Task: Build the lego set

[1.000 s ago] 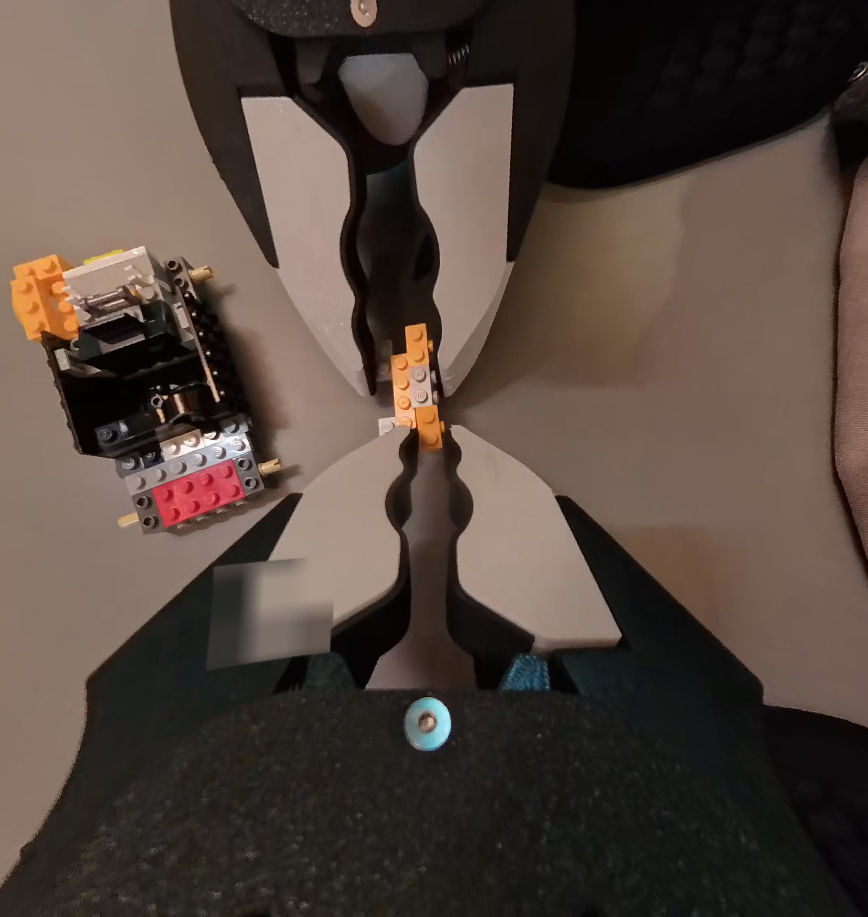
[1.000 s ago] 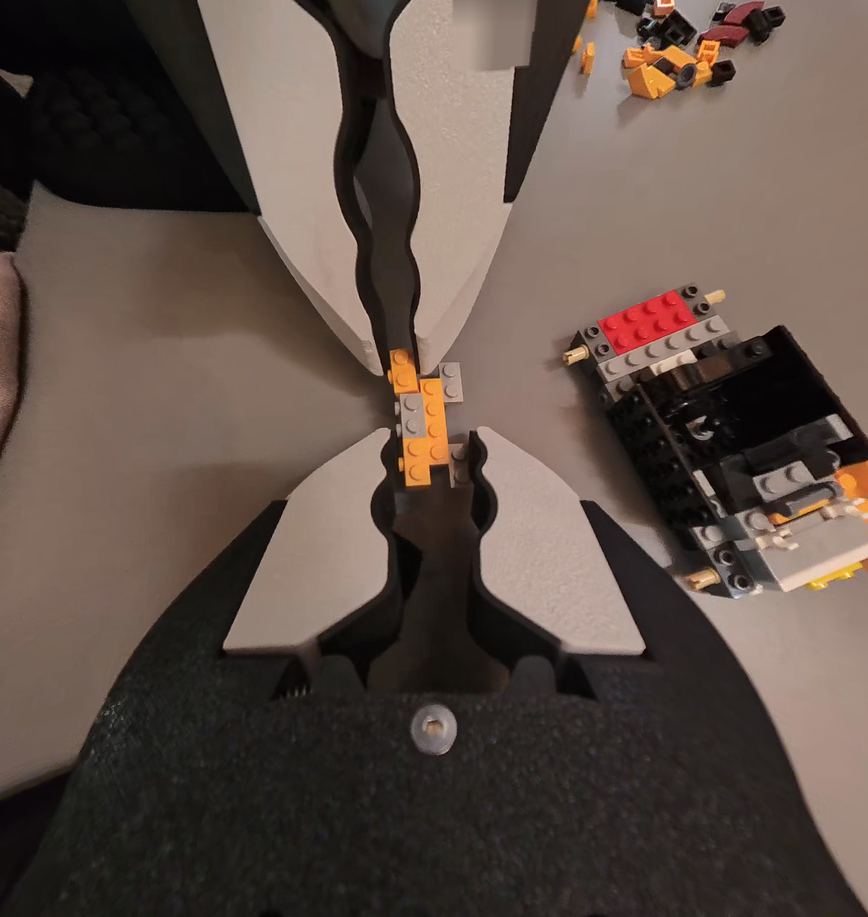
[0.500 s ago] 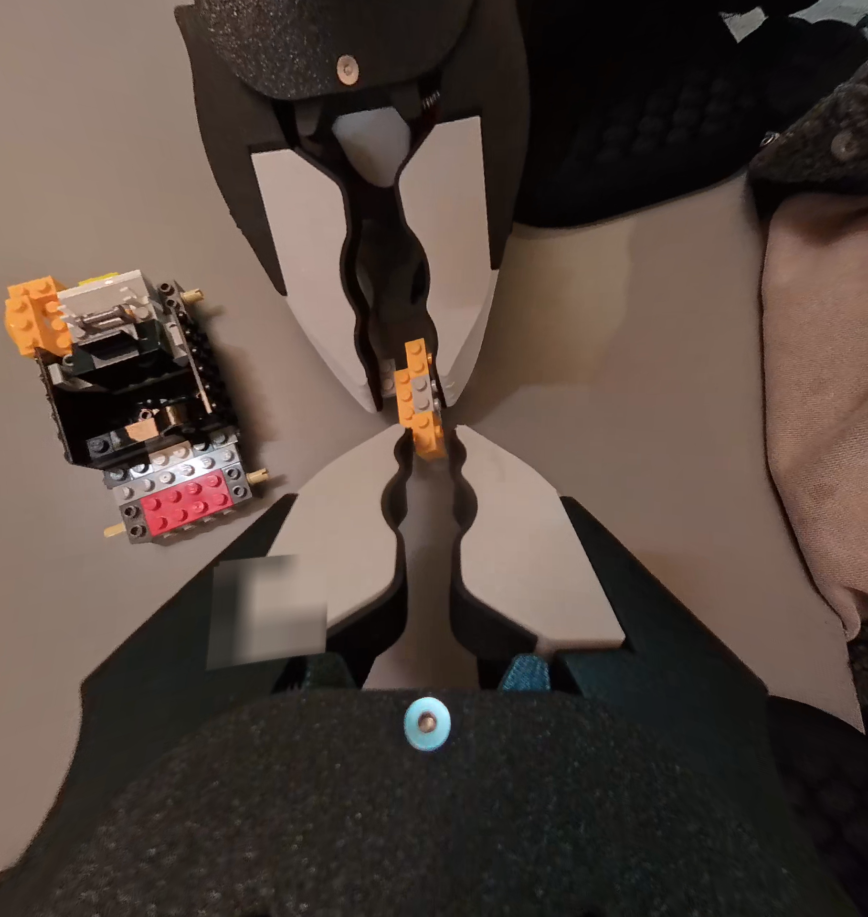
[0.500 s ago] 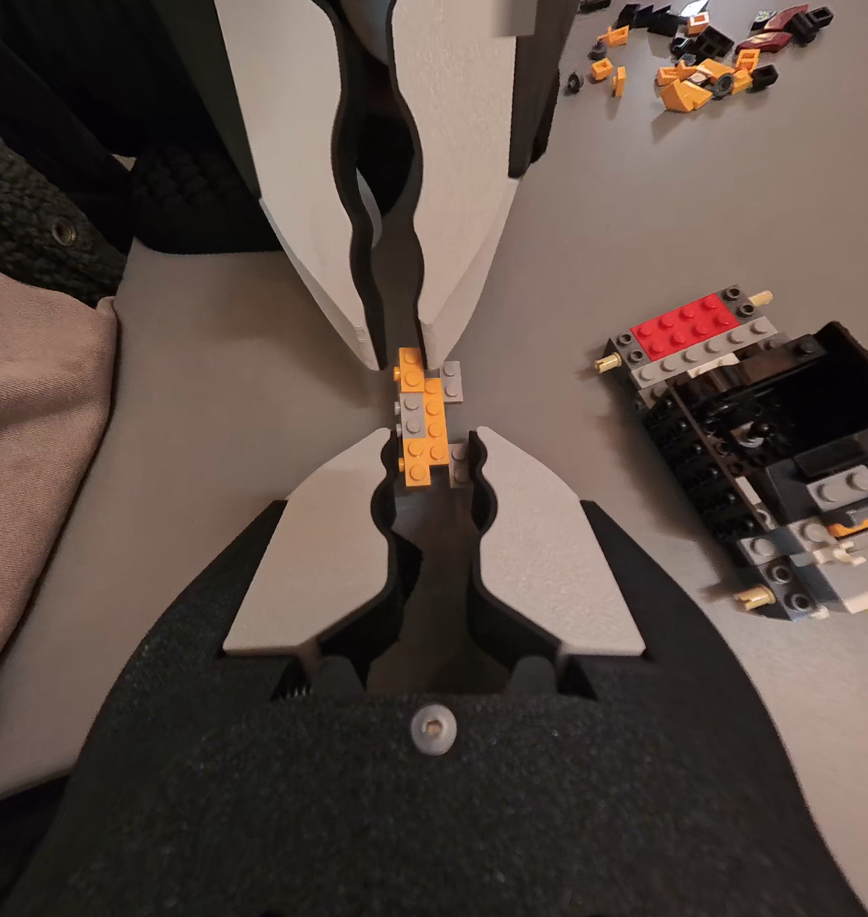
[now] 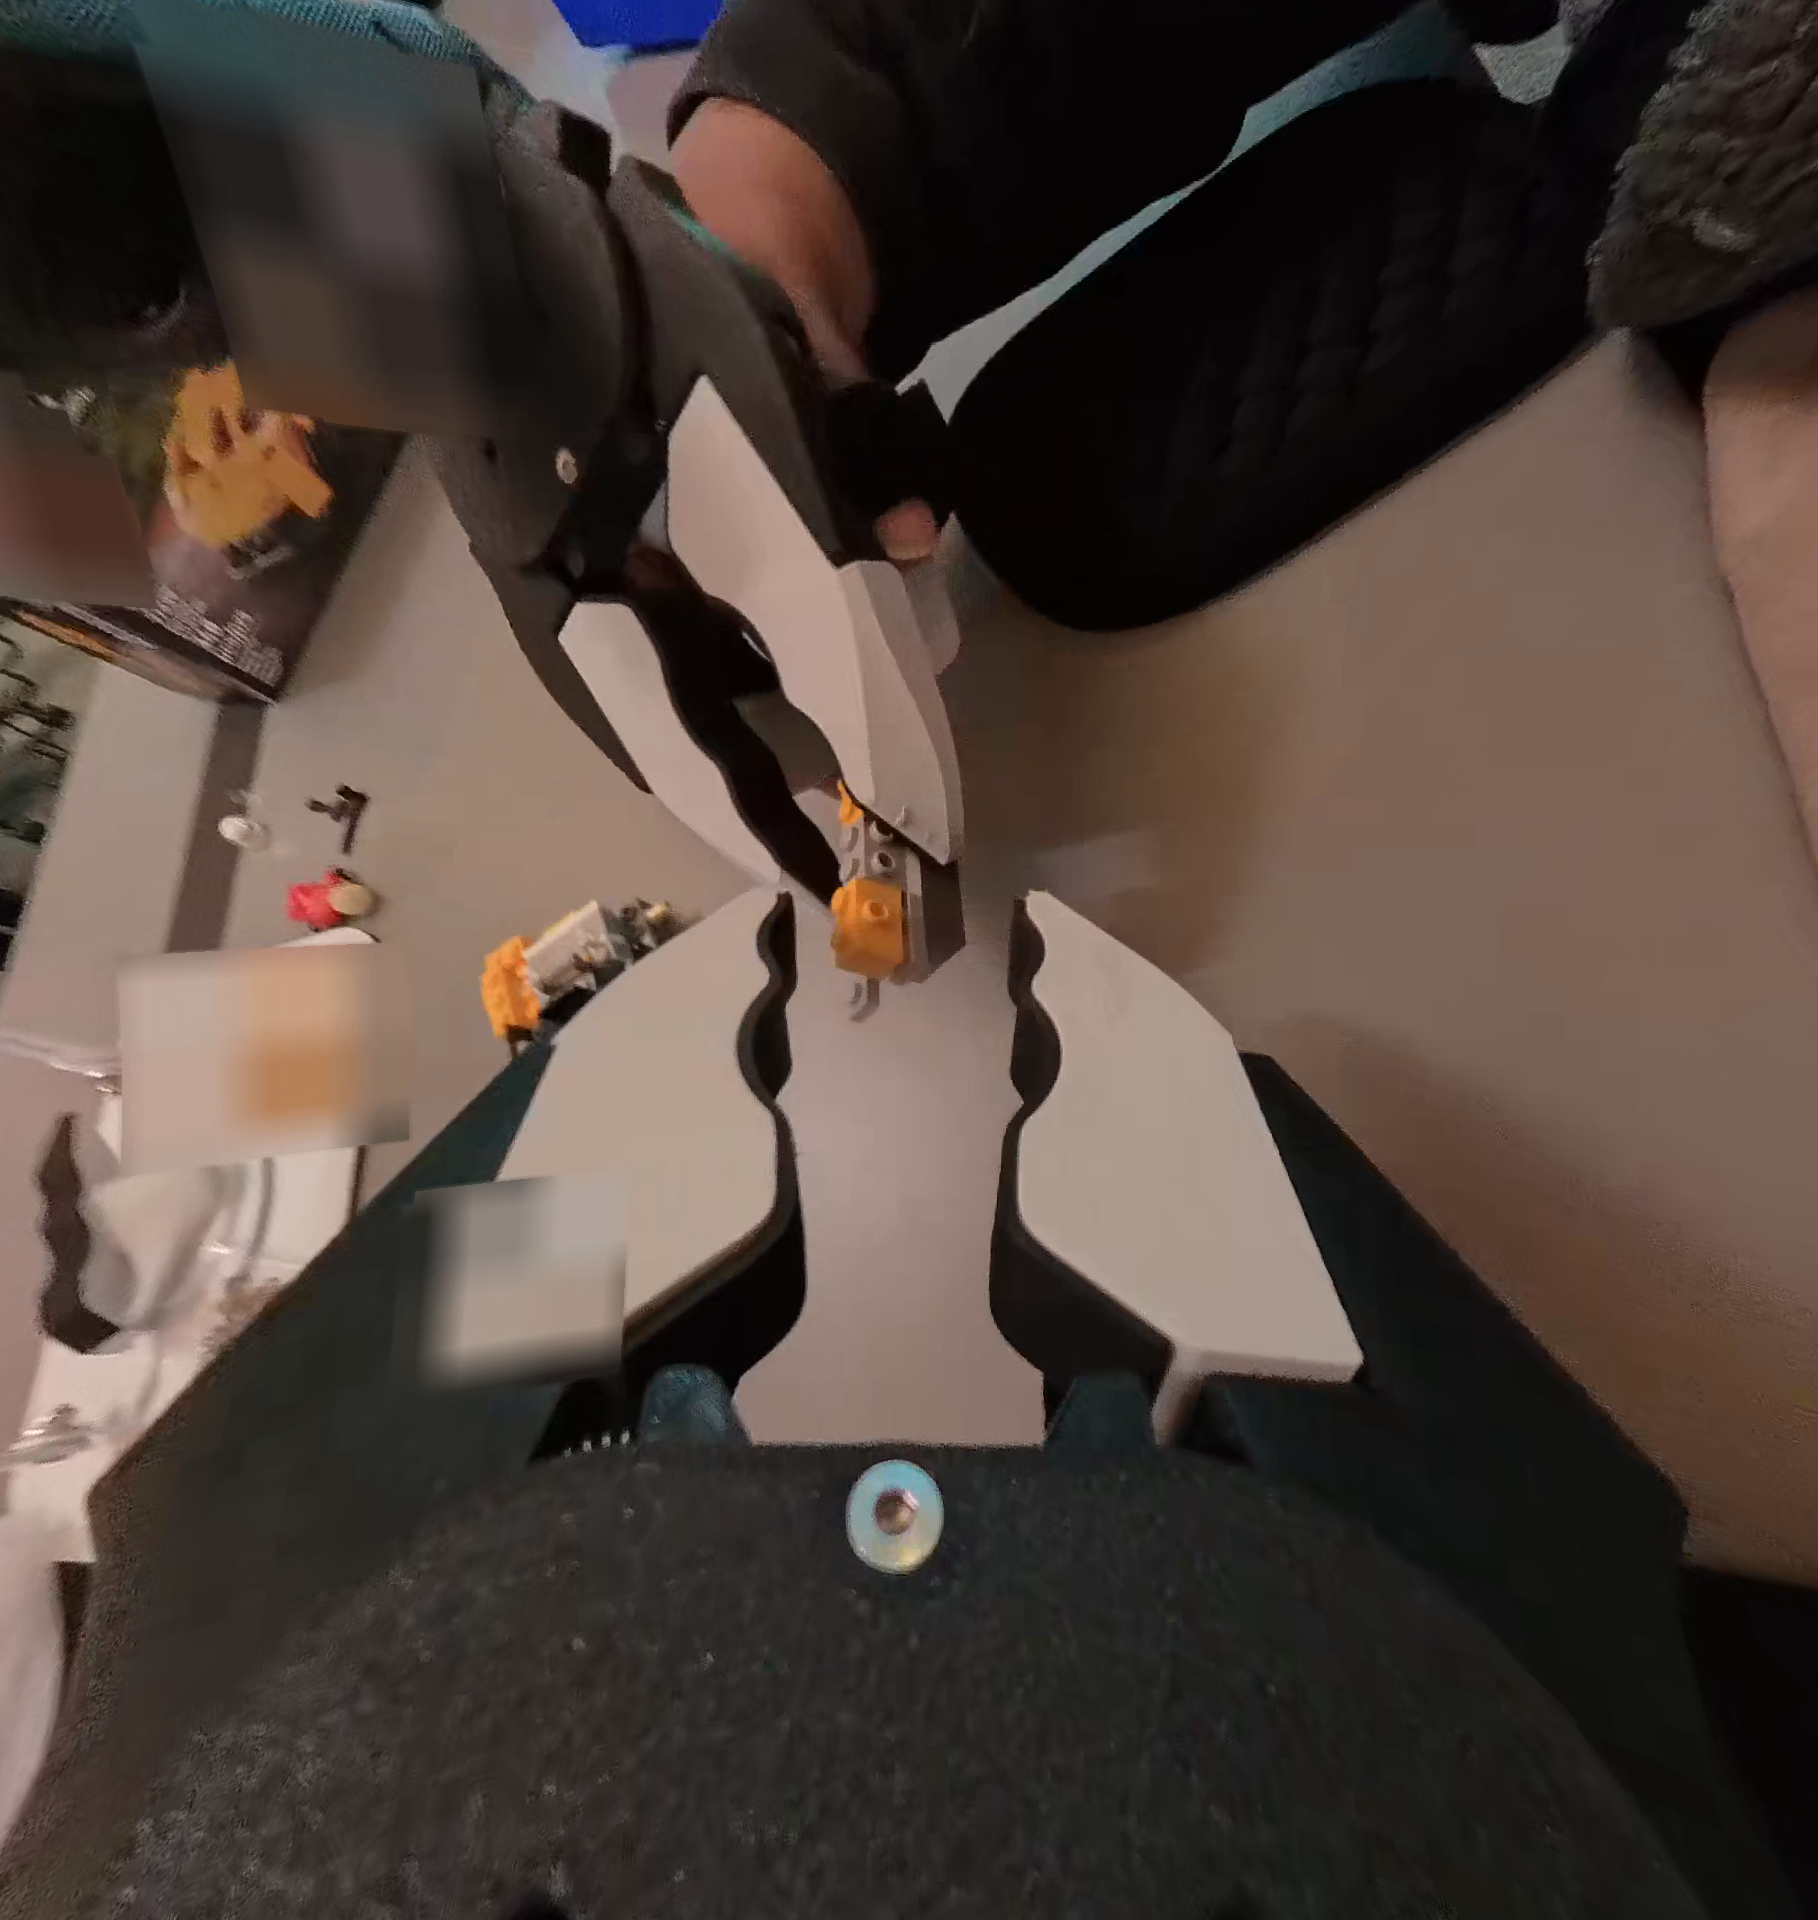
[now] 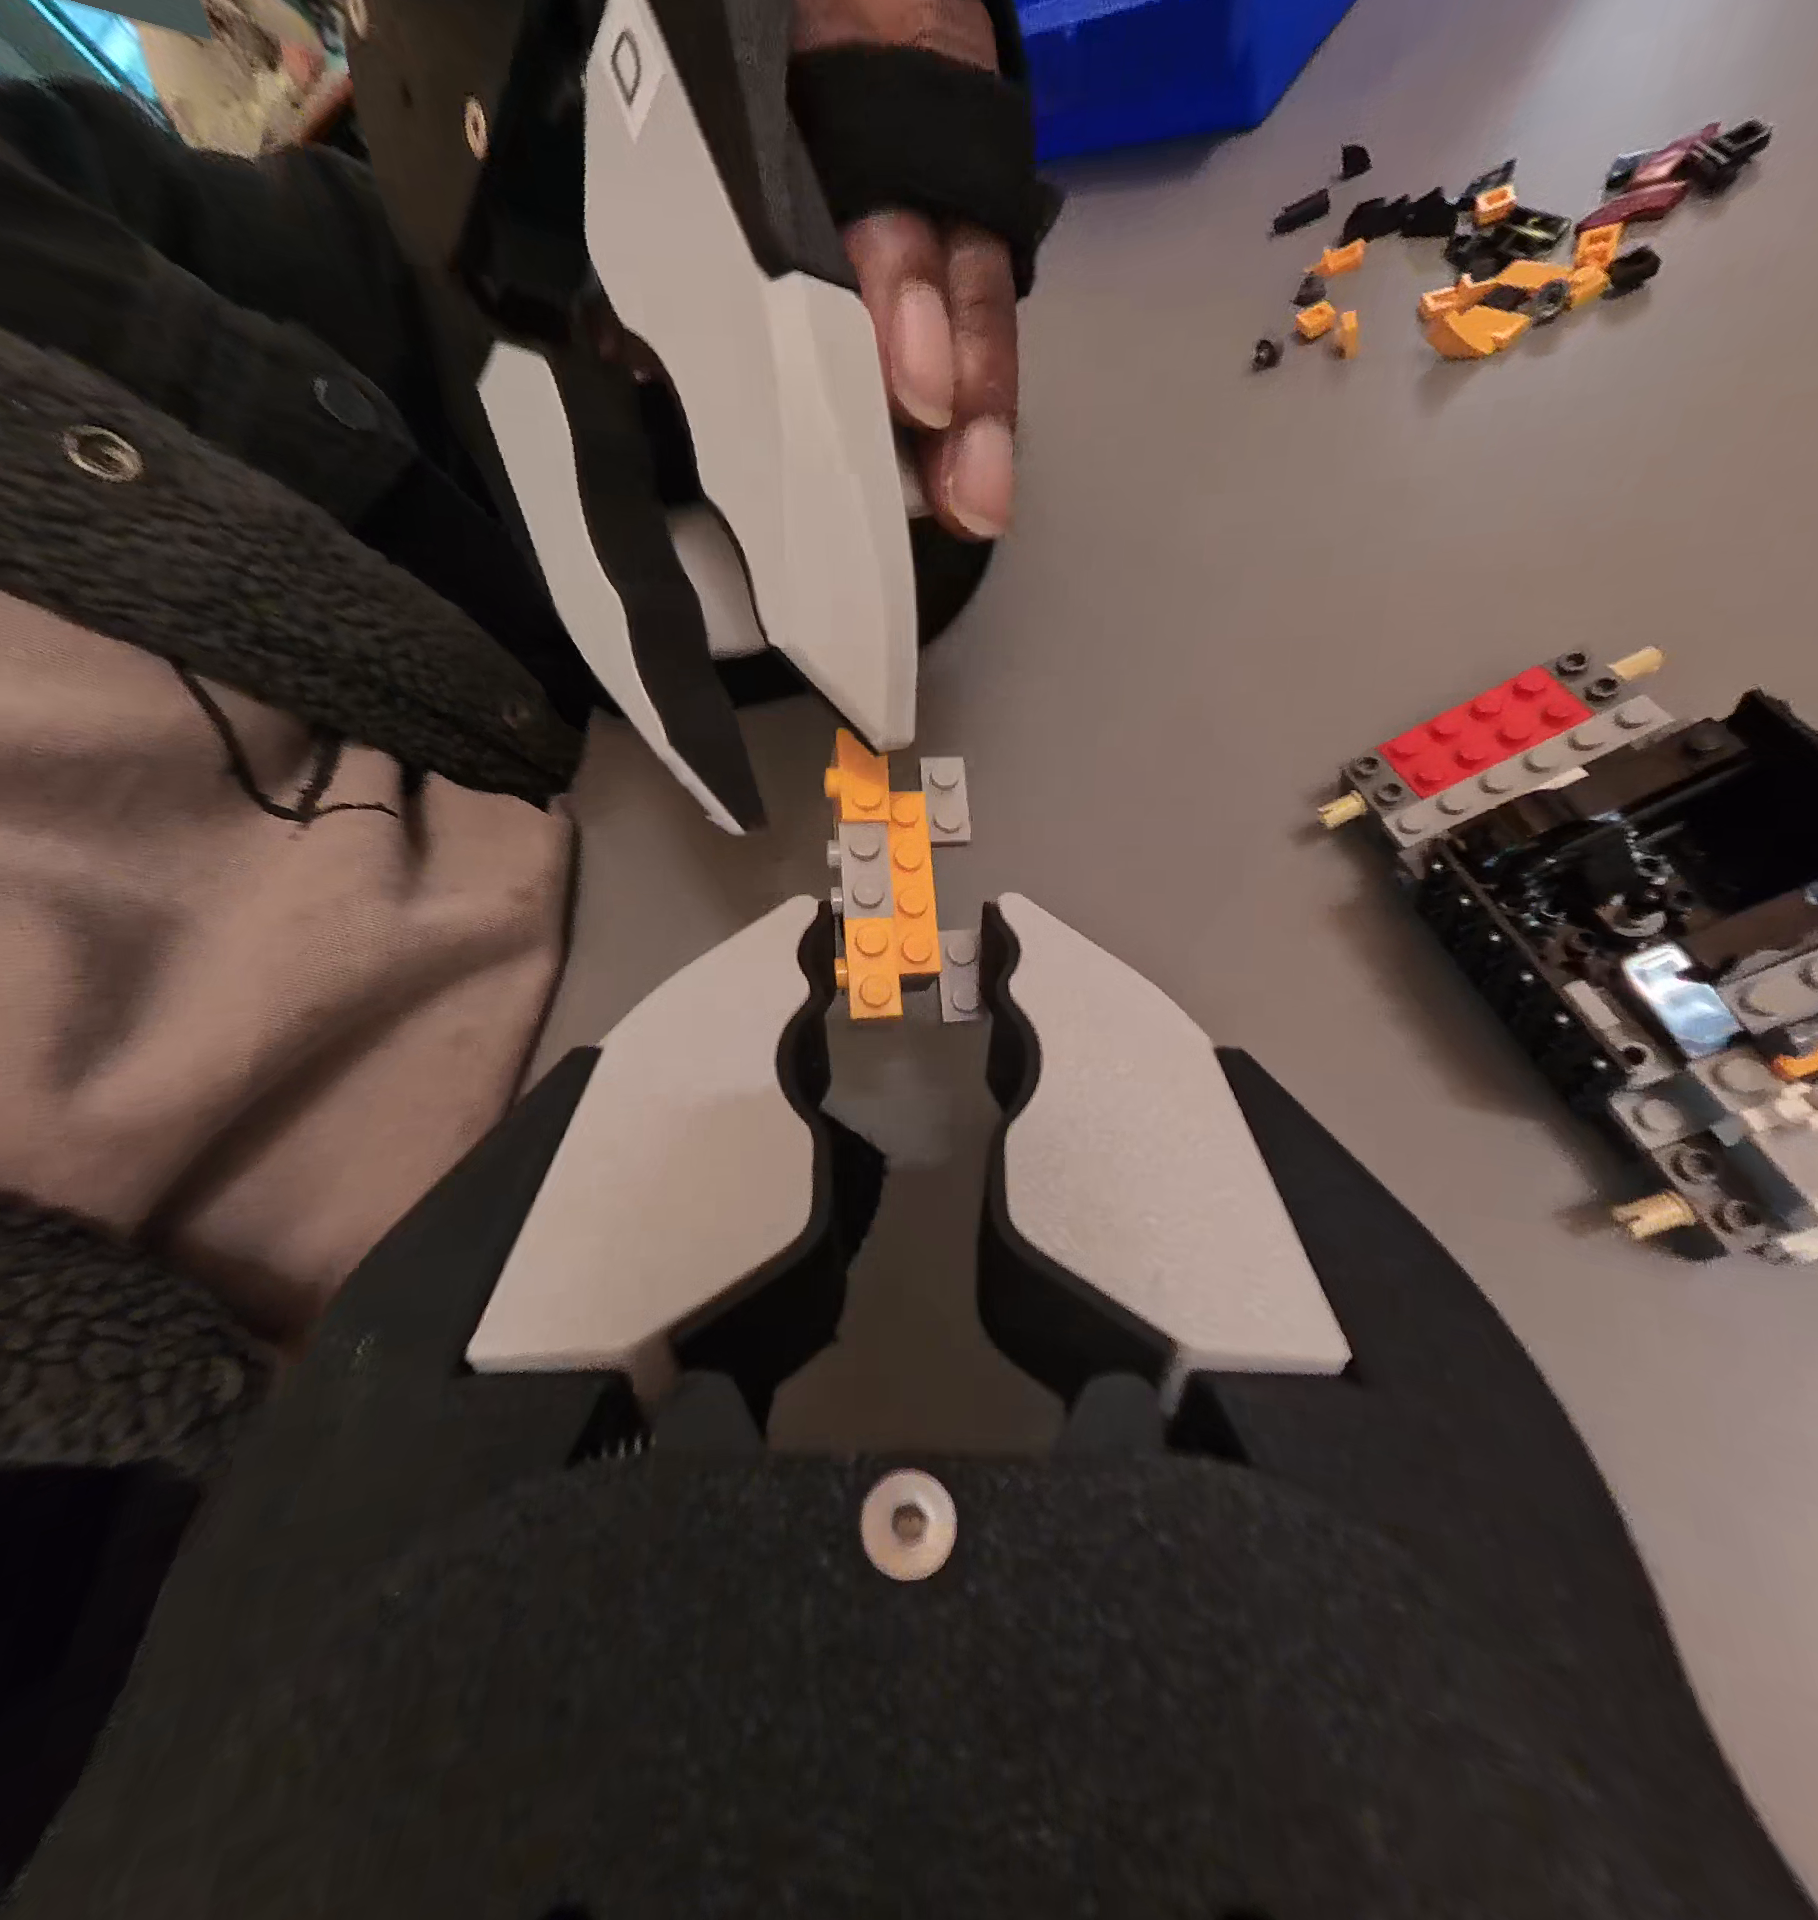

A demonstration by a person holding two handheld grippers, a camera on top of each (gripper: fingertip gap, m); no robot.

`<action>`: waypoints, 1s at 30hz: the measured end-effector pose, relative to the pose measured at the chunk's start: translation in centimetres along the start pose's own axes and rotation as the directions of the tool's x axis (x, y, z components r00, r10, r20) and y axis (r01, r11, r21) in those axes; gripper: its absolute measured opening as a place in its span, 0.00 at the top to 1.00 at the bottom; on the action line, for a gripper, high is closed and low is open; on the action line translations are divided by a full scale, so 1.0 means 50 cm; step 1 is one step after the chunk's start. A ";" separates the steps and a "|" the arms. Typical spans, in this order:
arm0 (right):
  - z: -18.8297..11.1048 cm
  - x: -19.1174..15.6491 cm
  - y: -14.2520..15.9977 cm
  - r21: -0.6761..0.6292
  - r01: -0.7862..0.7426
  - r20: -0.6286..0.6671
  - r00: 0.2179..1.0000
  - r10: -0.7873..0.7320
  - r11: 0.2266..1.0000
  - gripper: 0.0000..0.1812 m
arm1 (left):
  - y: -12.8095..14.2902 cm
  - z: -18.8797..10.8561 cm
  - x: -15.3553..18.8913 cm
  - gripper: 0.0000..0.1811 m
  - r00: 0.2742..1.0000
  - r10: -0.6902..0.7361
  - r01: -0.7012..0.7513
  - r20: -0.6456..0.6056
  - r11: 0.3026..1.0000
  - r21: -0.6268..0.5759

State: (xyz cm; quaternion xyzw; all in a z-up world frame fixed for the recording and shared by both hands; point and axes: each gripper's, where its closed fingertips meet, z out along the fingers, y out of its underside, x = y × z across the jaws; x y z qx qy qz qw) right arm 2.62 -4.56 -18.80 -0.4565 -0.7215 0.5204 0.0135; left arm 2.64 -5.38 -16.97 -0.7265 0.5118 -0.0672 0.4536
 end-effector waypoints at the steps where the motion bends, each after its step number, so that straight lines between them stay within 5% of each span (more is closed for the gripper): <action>1: -0.004 -0.005 -0.004 0.003 -0.011 0.012 1.000 0.011 1.000 0.85 | -0.005 0.000 -0.002 0.78 0.999 0.025 -0.025 0.021 1.000 0.003; 16: -0.011 -0.035 -0.013 0.026 -0.075 0.111 0.991 0.072 0.997 0.86 | -0.016 0.007 0.003 0.85 0.982 0.163 -0.159 0.099 0.986 -0.047; 30: 0.001 -0.037 0.005 0.019 -0.127 0.143 0.982 0.123 0.992 0.86 | -0.003 0.017 0.020 0.86 0.987 0.147 -0.142 0.068 0.987 -0.075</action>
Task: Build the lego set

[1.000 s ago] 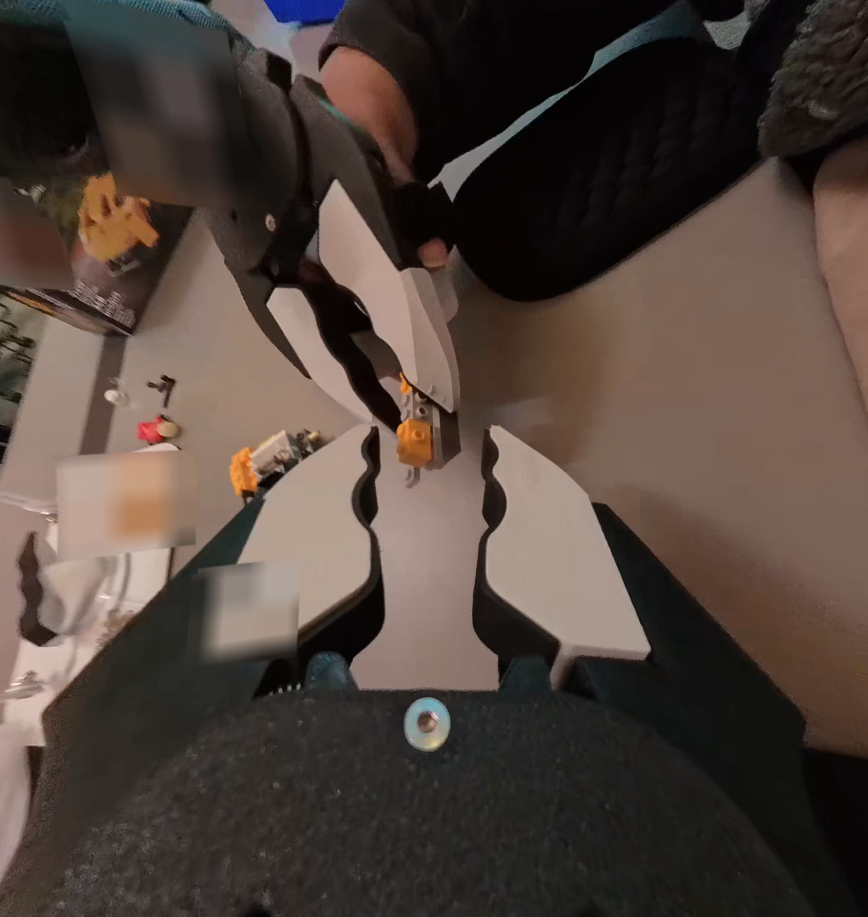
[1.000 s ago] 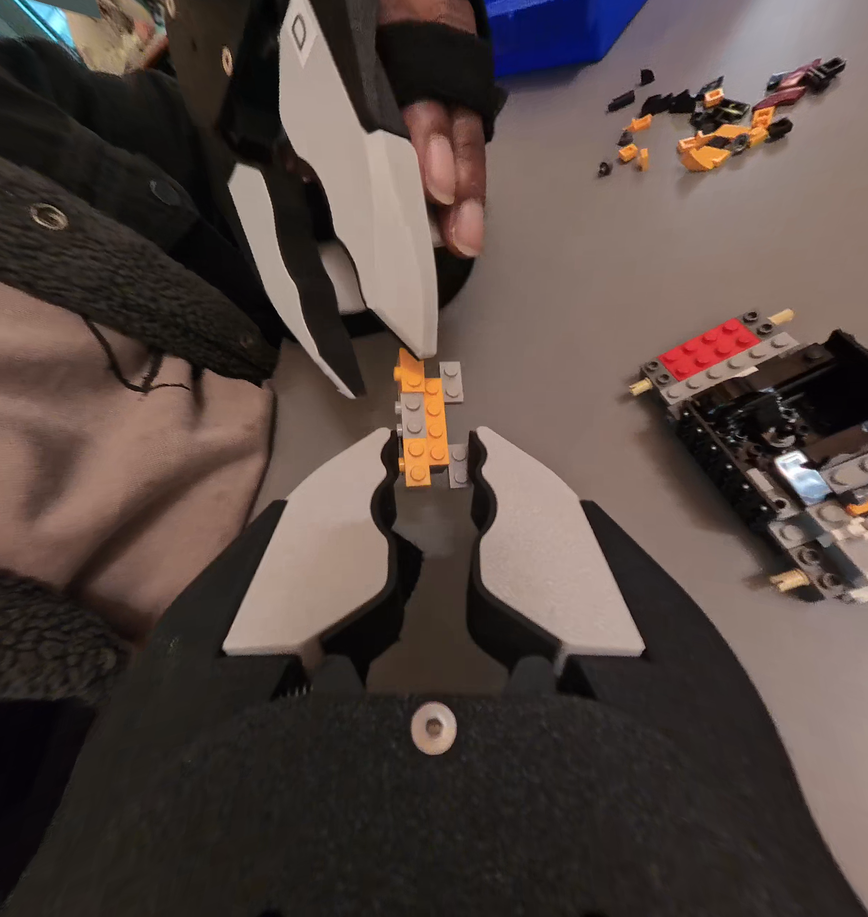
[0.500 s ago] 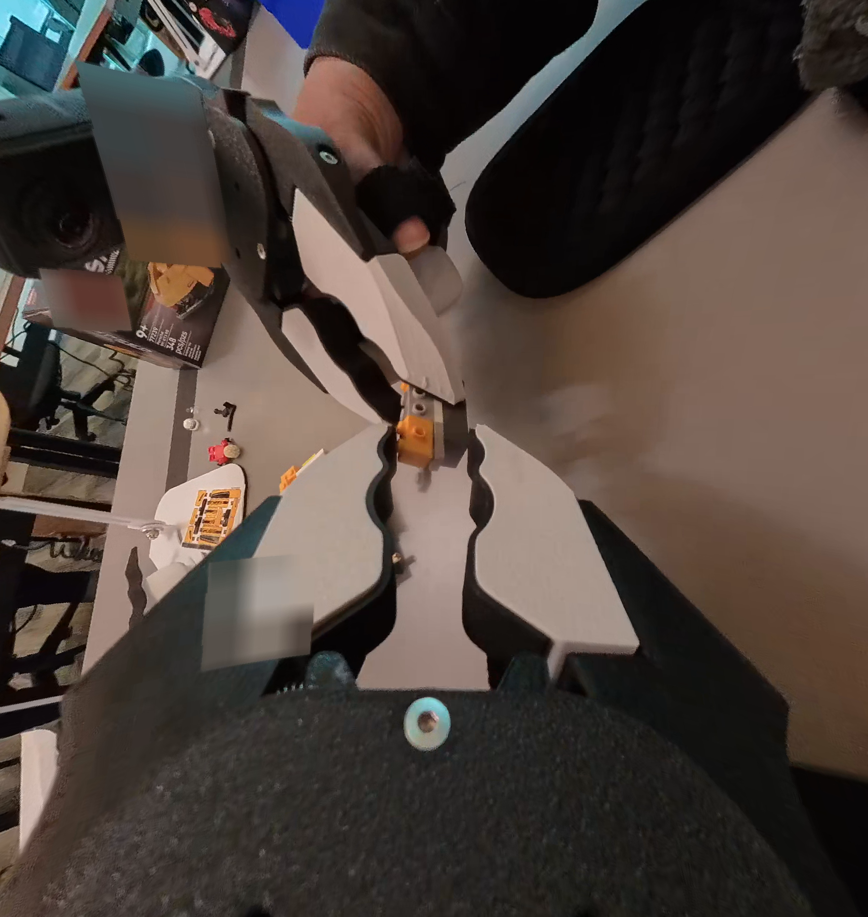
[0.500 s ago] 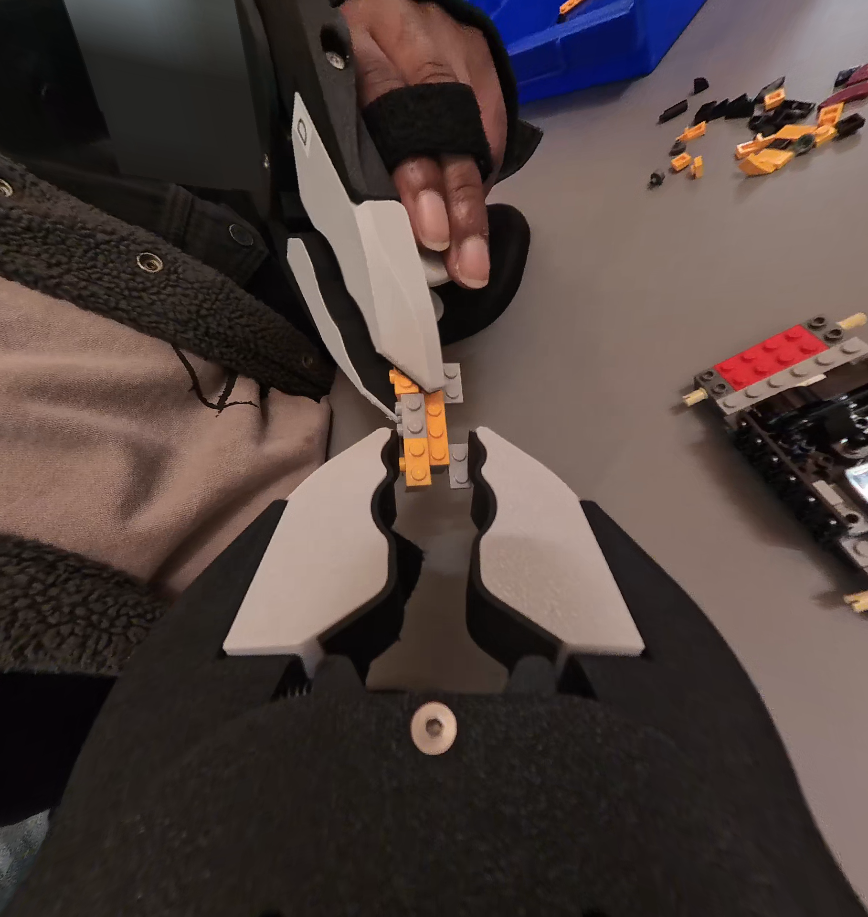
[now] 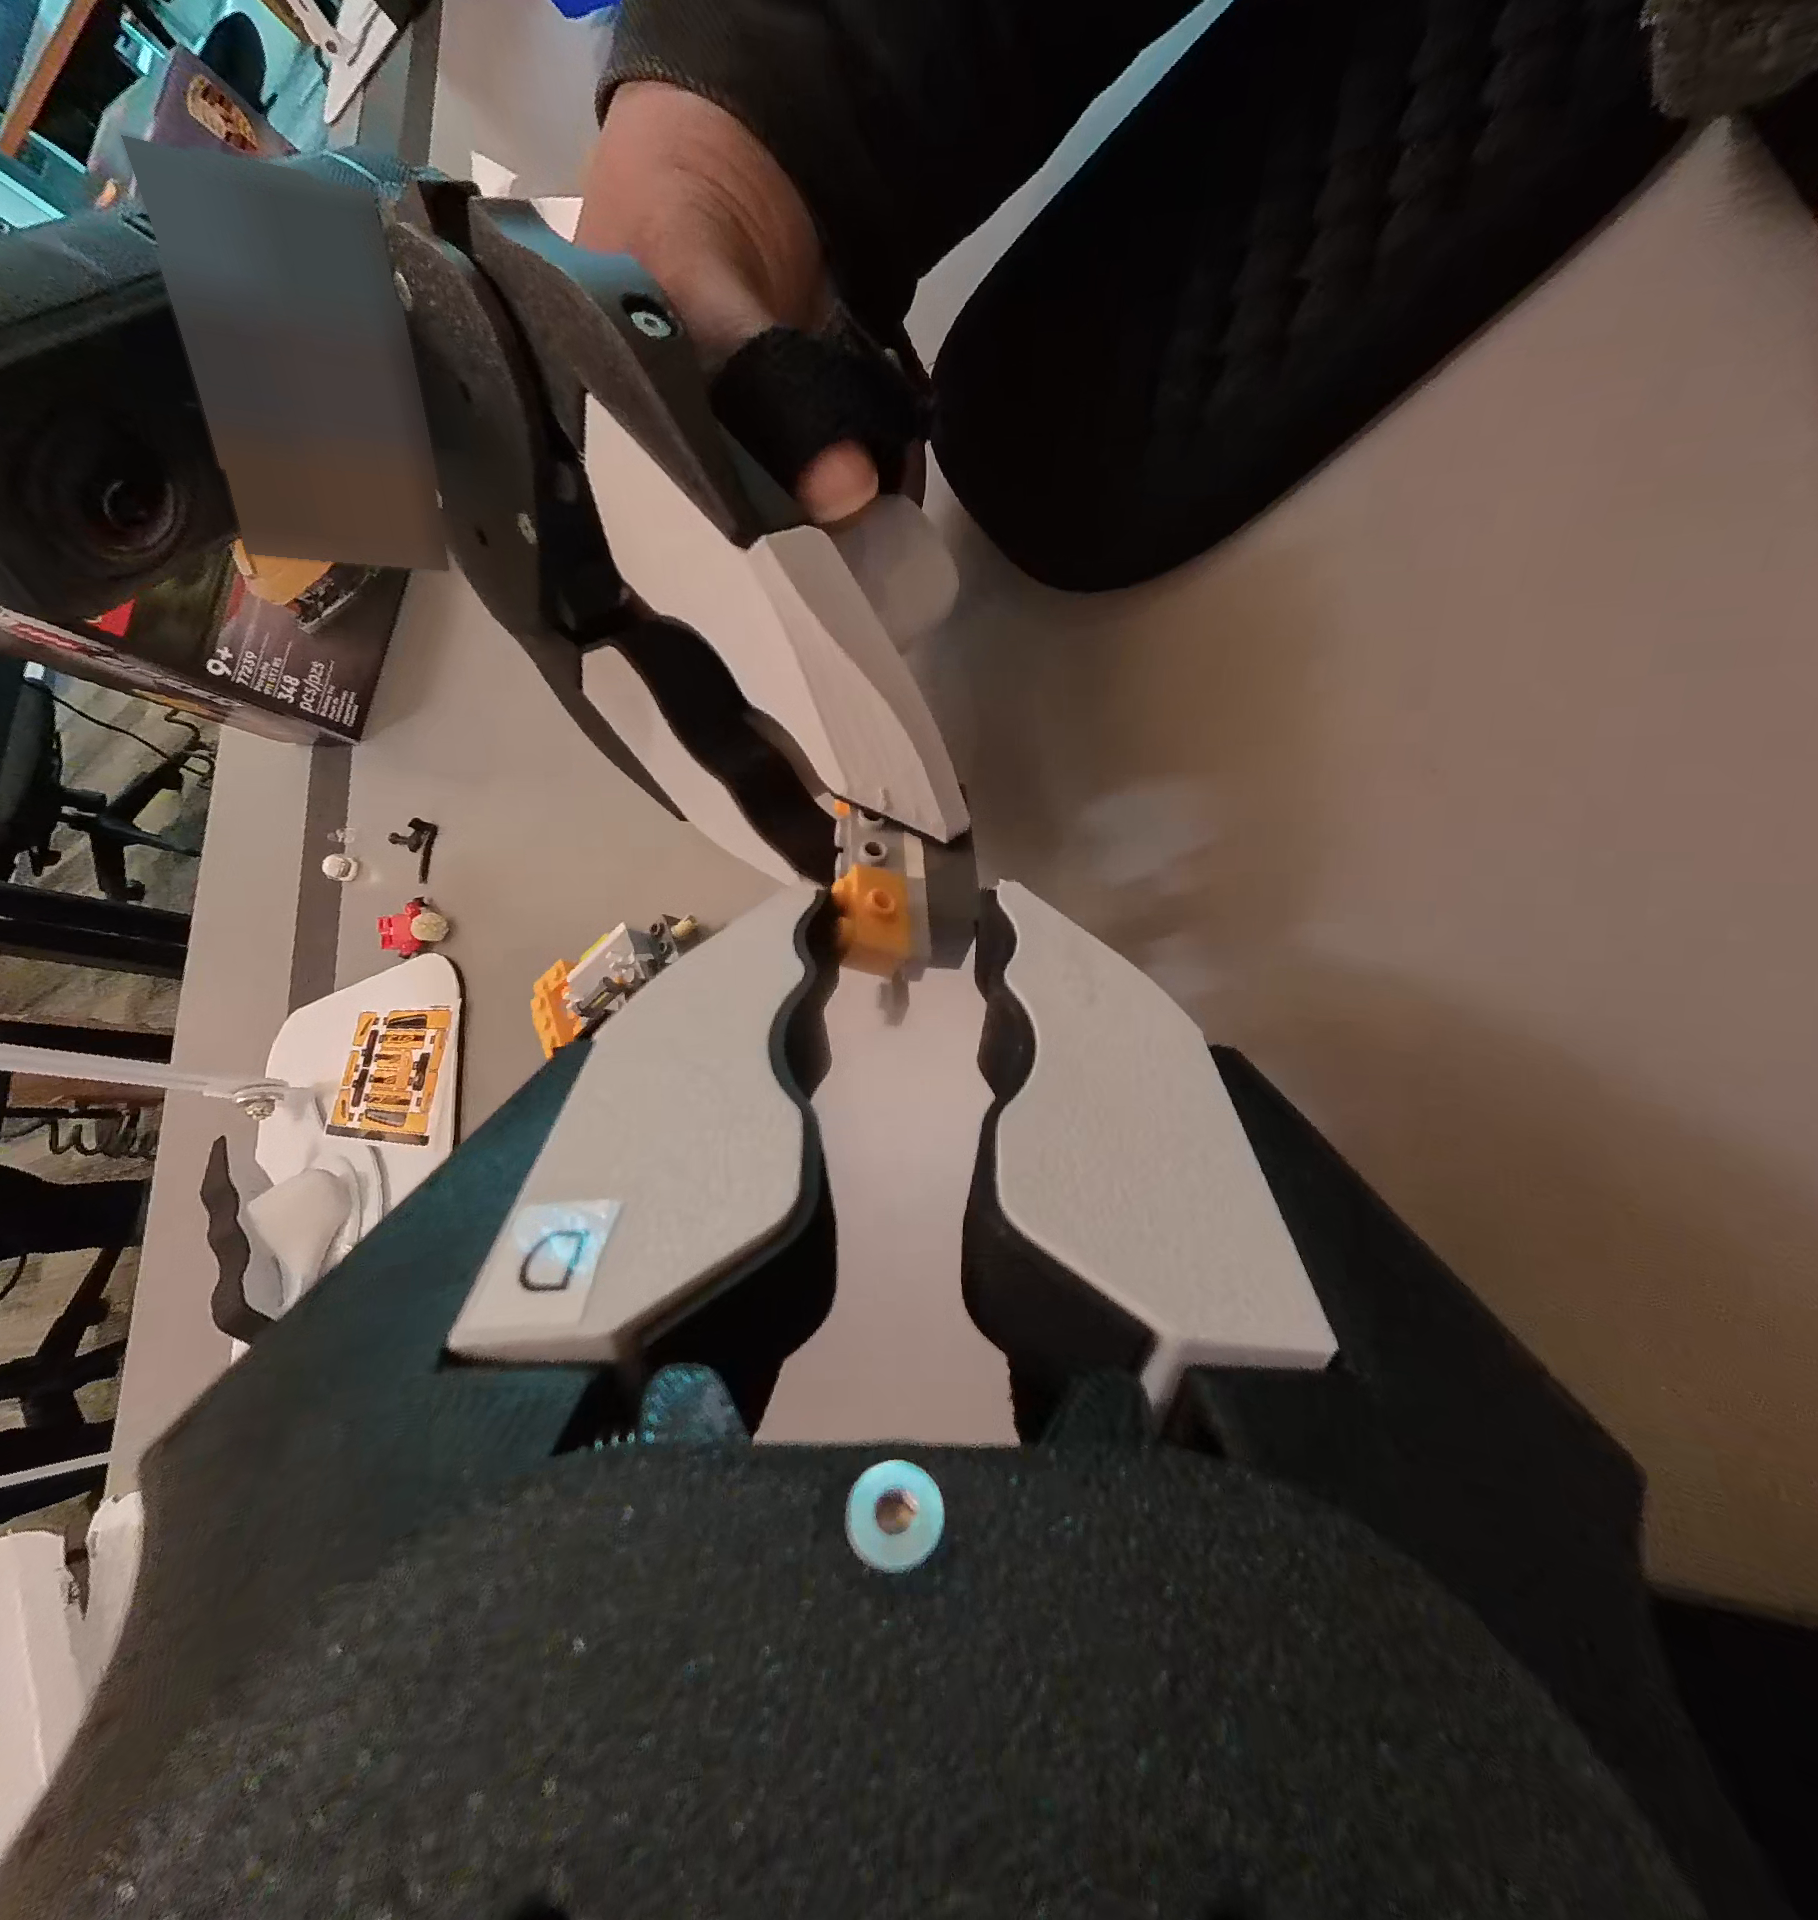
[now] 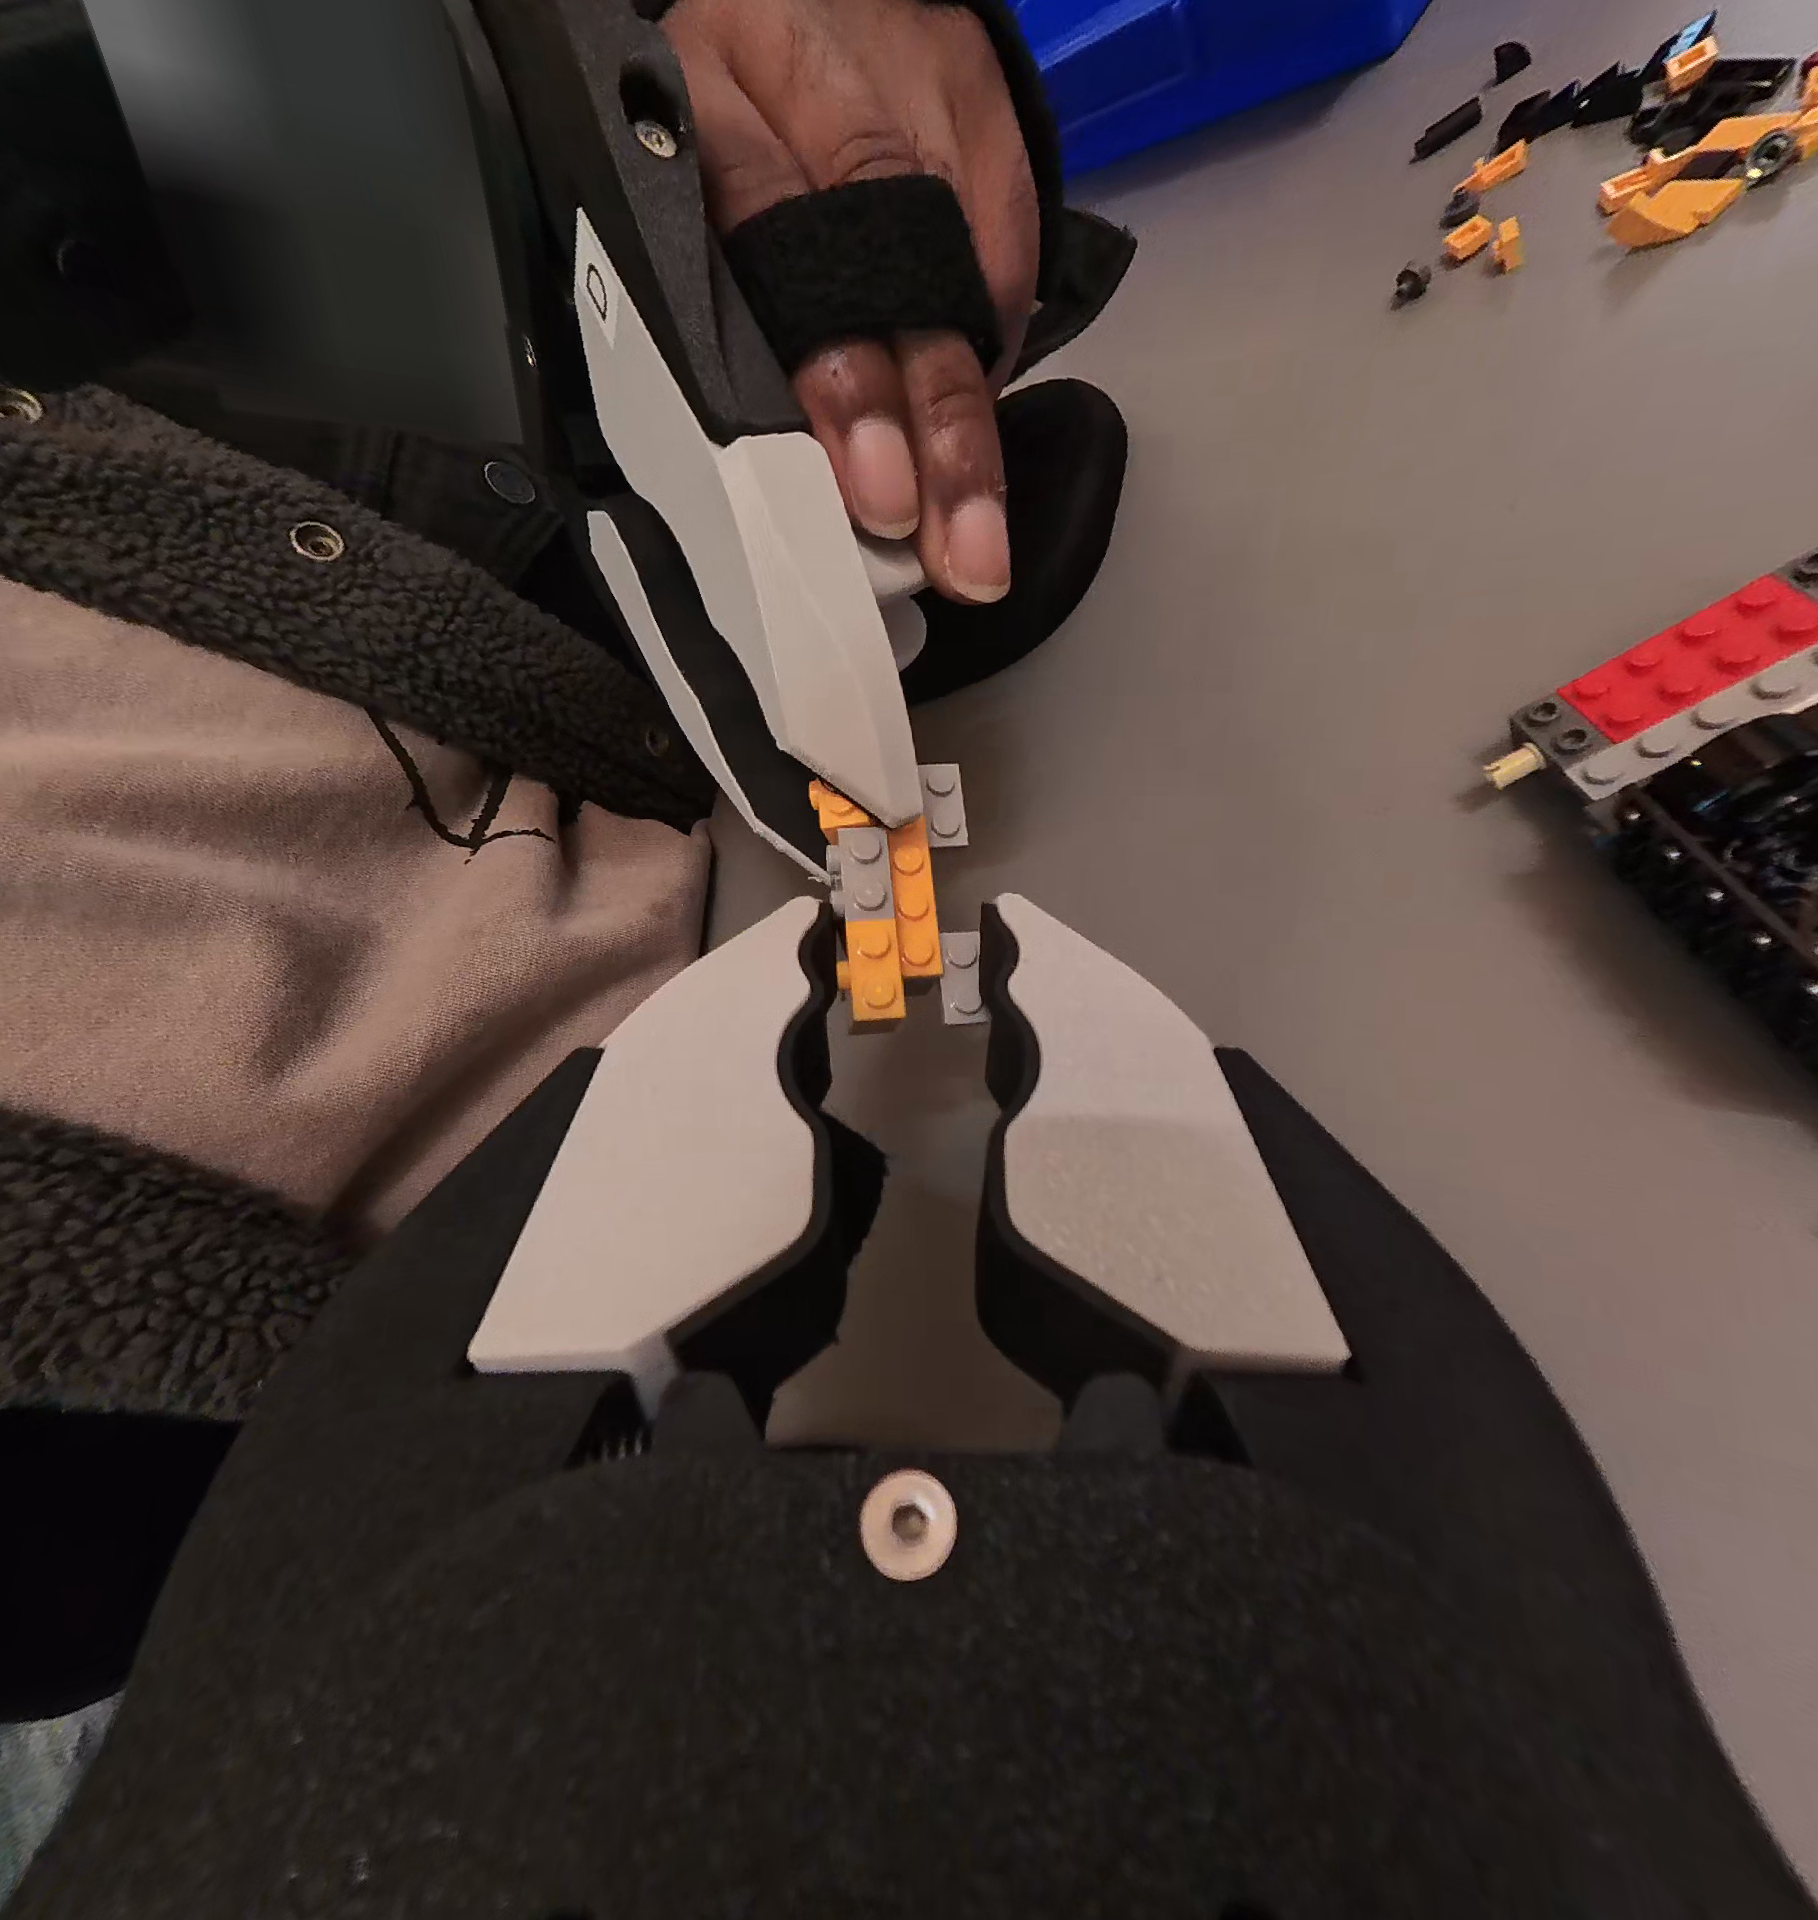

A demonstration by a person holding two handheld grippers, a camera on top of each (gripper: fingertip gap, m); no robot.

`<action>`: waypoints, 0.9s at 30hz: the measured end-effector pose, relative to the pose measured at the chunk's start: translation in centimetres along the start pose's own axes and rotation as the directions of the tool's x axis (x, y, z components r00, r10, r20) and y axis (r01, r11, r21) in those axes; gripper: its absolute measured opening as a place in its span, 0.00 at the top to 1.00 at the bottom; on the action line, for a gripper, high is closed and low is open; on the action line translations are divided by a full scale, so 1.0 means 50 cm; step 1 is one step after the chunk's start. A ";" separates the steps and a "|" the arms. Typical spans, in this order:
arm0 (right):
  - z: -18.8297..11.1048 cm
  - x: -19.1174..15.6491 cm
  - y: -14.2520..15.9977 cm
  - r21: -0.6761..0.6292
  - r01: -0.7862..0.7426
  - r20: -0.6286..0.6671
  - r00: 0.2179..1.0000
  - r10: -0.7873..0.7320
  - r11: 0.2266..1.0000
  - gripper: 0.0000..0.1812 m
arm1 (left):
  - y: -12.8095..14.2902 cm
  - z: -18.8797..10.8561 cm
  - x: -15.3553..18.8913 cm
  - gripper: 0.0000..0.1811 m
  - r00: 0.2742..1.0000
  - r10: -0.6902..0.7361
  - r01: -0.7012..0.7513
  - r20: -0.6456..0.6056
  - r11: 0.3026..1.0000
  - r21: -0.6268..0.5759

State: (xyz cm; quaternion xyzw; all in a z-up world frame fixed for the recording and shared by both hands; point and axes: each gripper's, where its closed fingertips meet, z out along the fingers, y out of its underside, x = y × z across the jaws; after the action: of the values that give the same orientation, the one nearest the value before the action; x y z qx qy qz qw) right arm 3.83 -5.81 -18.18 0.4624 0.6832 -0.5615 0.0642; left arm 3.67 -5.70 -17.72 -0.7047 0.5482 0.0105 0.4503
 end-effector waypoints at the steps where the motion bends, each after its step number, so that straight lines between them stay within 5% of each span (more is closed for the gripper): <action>1: 0.001 0.000 0.001 -0.003 0.001 -0.001 1.000 -0.001 1.000 0.86 | 0.000 0.000 0.001 0.86 1.000 -0.001 0.001 -0.001 1.000 -0.001; 18: -0.004 -0.005 -0.008 0.034 -0.045 0.029 0.999 0.044 0.998 0.86 | -0.012 -0.006 -0.010 0.85 0.997 0.028 -0.032 0.067 0.998 0.059; 27: -0.003 -0.014 -0.006 0.037 -0.039 0.062 0.997 0.037 0.999 0.86 | -0.017 -0.007 -0.003 0.85 0.999 -0.038 0.037 0.007 0.997 0.068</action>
State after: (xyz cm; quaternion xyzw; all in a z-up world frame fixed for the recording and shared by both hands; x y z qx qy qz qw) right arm 4.10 -6.06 -17.50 0.4591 0.6611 -0.5871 0.0866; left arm 4.11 -5.83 -16.89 -0.6991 0.5330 -0.0137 0.4764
